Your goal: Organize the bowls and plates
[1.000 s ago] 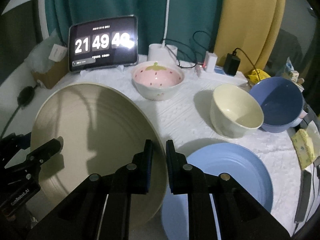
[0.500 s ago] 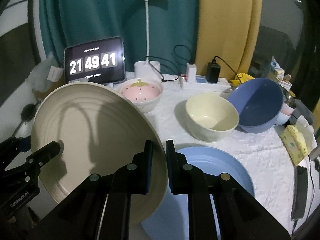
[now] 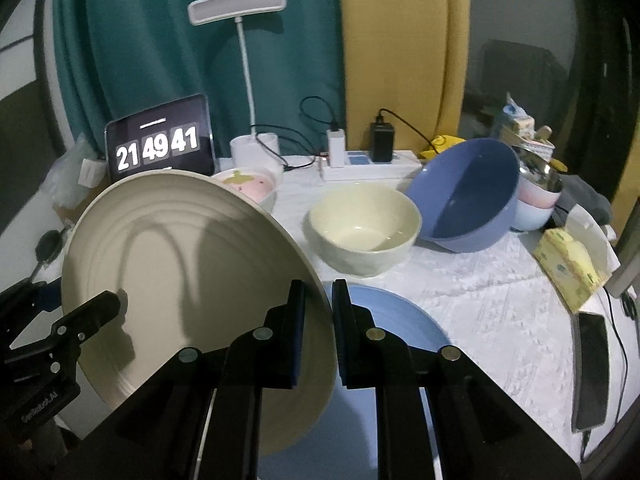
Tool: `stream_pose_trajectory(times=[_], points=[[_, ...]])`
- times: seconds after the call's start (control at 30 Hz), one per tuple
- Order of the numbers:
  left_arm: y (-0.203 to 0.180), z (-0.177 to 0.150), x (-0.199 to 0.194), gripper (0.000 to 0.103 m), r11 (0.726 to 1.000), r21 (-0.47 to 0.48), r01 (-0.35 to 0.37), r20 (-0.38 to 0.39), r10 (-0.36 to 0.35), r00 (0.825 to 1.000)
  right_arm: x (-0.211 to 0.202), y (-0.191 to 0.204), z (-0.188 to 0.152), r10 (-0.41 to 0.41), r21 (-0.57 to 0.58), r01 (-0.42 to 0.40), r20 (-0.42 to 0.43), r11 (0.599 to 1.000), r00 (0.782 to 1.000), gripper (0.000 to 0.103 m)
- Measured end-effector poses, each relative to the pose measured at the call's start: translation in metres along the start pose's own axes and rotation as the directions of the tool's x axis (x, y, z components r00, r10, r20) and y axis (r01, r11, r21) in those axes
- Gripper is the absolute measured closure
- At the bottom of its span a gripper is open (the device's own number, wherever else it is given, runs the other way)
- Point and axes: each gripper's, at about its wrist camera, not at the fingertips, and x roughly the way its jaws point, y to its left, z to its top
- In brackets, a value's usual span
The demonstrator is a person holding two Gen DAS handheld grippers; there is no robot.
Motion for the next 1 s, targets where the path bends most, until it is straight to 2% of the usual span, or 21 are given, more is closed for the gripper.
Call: stream_pose_trajectory(times=[0.53, 1.0], points=[[-0.054, 0.012, 0.025, 0.059, 0.995, 0.076, 0.058, -0.034, -0.055, 0.998, -0.004, -0.058, -0.012, -0.046, 0.089, 0.046, -0.003, 0.995, 0.999, 0.088], [-0.084, 0.008, 0.059, 0.059, 0.991, 0.114, 0.069, -0.095, -0.058, 0.994, 0.016, -0.093, -0.026, -0.078, 0.129, 0.086, -0.063, 0.988, 0.995, 0.087]])
